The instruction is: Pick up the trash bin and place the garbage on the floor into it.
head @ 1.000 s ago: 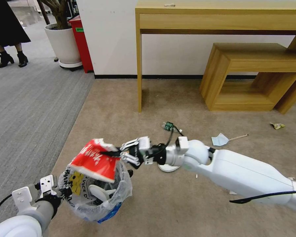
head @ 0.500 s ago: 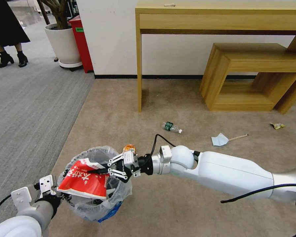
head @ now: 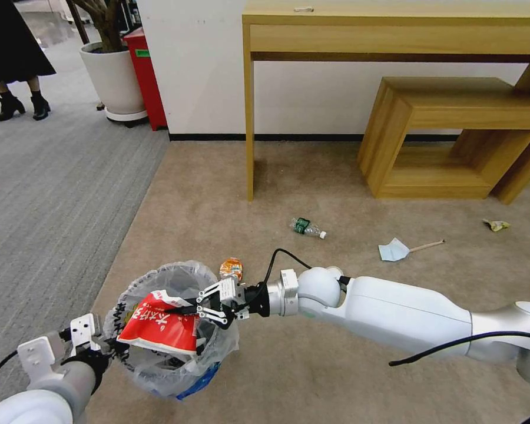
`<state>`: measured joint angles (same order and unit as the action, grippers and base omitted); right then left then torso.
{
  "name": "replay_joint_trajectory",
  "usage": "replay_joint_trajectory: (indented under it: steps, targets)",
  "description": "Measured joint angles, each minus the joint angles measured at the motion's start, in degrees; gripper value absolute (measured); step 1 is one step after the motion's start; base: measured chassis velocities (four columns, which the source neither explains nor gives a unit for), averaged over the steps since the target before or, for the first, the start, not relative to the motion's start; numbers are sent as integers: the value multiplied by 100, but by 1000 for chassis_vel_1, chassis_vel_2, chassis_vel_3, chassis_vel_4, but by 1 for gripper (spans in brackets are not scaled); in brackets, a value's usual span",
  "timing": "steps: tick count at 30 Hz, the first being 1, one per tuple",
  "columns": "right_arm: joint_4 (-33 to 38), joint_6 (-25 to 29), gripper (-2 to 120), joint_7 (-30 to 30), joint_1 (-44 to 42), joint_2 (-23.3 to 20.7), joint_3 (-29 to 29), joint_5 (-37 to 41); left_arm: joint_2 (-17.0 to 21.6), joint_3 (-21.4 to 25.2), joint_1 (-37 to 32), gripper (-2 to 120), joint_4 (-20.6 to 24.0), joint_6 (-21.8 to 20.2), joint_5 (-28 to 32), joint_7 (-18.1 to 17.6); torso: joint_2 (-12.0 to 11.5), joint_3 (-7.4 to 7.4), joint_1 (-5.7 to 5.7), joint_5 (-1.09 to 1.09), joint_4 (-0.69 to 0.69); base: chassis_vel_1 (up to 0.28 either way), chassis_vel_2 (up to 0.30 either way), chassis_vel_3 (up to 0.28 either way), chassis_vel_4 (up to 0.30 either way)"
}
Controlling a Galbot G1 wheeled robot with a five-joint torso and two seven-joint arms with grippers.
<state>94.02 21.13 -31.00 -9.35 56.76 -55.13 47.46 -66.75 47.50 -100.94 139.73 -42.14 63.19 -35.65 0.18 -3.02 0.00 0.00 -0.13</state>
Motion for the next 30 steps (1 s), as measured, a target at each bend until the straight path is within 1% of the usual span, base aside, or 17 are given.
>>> replay_joint_trajectory:
  steps: [7, 14, 19, 20, 21, 22, 23, 24, 25, 26, 27, 28, 29, 30]
  targets:
    - [-126, -87, 0, 288, 24, 117, -73, -131, -16, 0, -20, 0, 34, 0, -6, 3, 0, 0, 0, 0, 0, 0, 0, 0, 0]
    - [-232, -104, 0, 637, 21, 190, -166, -512, -51, -24, -6, 0, 35, 0, -19, 8, 0, 0, 0, 0, 0, 0, 0, 0, 0]
    - [-219, -105, 0, 686, 16, 191, -176, -584, -54, -24, -4, 0, 34, -1, -27, 10, 0, 0, 0, 0, 0, 0, 0, 0, 0]
    - [-209, -105, 1, 646, 15, 182, -169, -586, -51, -23, -5, 0, 35, -1, -23, 16, 0, 0, 0, 0, 0, 0, 0, 0, 0]
    - [-191, -105, 7, 615, 12, 165, -155, -586, -48, -23, -8, 0, 35, 0, -19, 29, 0, 0, 0, 0, 0, 0, 0, 0, 0]
    - [-191, -105, 7, 615, 12, 165, -155, -586, -48, -23, -8, 0, 35, 0, -19, 29, 0, 0, 0, 0, 0, 0, 0, 0, 0]
    - [-169, -106, 13, 581, 5, 138, -137, -582, -45, -23, -9, 0, 39, -1, -14, 46, 0, 0, 0, 0, 0, 0, 0, 0, 0]
    - [-157, -106, 14, 574, 1, 125, -131, -581, -45, -23, -9, 0, 41, -1, -11, 49, 0, 0, 0, 0, 0, 0, 0, 0, 0]
    - [-126, -106, 20, 534, -12, 88, -112, -577, -40, -22, -8, 0, 43, -1, -10, 44, 0, 0, 0, 0, 0, 0, 0, 0, 0]
    - [-126, -106, 20, 534, -12, 88, -112, -577, -40, -22, -8, 0, 43, -1, -10, 44, 0, 0, 0, 0, 0, 0, 0, 0, 0]
    - [-106, -107, 27, 495, -27, 45, -86, -573, -35, -11, -7, 0, 41, -1, -21, 14, 0, 0, 0, 0, 0, 0, 0, 0, 0]
    - [-95, -108, 29, 488, -36, 33, -76, -570, -34, -11, -6, 0, 42, -1, -21, 14, 0, 0, 0, 0, 0, 0, 0, 0, 0]
    - [-55, -108, 36, 477, -52, 12, -47, -560, -39, -14, -5, 0, 42, -1, -20, 14, 0, 0, 0, 0, 0, 0, 0, 0, 0]
    - [-55, -108, 36, 477, -52, 12, -47, -560, -39, -14, -5, 0, 42, -1, -20, 14, 0, 0, 0, 0, 0, 0, 0, 0, 0]
